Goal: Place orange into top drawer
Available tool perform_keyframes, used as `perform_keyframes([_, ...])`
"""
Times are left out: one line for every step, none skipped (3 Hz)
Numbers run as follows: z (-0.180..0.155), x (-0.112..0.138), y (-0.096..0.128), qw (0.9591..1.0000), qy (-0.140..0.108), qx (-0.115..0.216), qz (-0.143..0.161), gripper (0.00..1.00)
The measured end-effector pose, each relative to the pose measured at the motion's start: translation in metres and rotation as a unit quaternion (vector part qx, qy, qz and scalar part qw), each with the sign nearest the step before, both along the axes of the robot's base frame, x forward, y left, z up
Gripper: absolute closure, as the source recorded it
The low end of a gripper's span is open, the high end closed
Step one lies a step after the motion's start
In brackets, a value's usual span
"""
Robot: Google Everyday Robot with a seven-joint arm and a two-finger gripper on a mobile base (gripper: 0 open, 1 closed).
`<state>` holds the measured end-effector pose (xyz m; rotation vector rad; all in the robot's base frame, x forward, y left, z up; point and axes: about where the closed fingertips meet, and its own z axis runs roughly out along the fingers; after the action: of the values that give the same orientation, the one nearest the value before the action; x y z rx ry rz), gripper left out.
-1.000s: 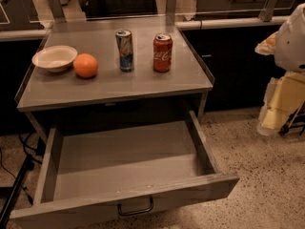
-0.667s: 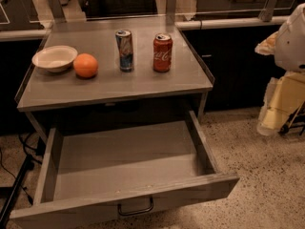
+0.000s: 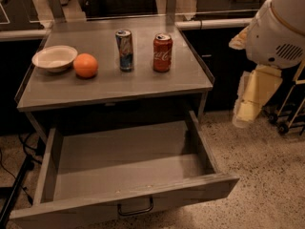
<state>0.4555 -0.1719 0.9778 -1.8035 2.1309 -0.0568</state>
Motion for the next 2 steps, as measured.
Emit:
perform_keyframes([0.000, 0.000, 0.000, 1.0000, 0.000, 0.000, 0.000, 0.00])
perform_keyframes([-0.006, 0.002, 0.017, 0.9999, -0.006, 0.014, -0.004, 0.00])
